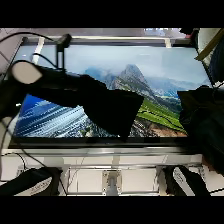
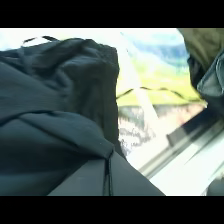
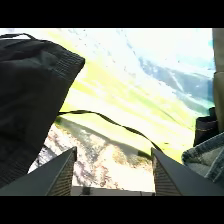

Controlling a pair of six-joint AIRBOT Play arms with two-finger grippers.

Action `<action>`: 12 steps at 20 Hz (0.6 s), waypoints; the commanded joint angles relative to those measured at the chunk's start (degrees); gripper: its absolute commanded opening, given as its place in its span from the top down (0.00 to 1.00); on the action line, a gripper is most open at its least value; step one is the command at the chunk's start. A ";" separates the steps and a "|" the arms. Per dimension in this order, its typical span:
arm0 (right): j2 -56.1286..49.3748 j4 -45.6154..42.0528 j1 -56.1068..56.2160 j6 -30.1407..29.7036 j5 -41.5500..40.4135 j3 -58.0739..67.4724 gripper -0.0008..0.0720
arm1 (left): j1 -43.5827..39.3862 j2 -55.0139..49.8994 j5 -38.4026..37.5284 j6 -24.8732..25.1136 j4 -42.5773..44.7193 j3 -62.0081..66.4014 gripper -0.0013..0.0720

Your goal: Fold the clothes and pants, and hang the long-sleeved shirts on hangers.

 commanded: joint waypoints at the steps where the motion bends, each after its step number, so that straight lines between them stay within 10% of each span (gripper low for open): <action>1: 0.42 1.03 -0.04 0.33 0.48 0.04 0.28 | -7.82 -10.73 0.37 -0.07 -1.77 1.68 0.98; 6: 0.42 0.85 -0.04 0.33 0.42 0.04 0.28 | -14.08 -28.94 8.61 15.43 -30.18 2.78 0.98; 10: 0.42 -0.35 -0.04 0.33 0.42 0.04 0.28 | -12.74 -32.44 8.81 21.35 -33.16 6.21 0.90; 12: 0.42 -1.11 -0.04 0.33 0.44 0.04 0.28 | -8.39 -30.91 7.41 22.14 -33.14 6.58 0.22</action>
